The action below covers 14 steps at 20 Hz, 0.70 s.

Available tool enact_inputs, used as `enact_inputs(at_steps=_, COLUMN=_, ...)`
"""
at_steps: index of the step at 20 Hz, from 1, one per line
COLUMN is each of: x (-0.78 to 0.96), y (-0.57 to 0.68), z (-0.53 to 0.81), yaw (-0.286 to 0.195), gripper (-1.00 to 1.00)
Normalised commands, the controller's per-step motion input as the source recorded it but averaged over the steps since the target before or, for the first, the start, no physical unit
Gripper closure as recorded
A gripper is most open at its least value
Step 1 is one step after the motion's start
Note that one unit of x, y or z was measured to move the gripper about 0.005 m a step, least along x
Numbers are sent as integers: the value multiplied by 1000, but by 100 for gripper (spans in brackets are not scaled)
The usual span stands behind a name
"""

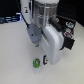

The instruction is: Open the kcup holder, insert the kcup into the holder, and close the kcup holder

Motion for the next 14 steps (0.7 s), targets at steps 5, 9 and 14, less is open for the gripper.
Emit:
enact_inputs(at_steps=5, x=482, y=-160, z=-203, yaw=-167, gripper=-100)
enact_inputs(at_steps=9, x=487, y=-266, z=-144, yaw=-162, gripper=-100)
enact_inputs(at_steps=14, x=203, y=-312, z=-81, yaw=-93, gripper=-100)
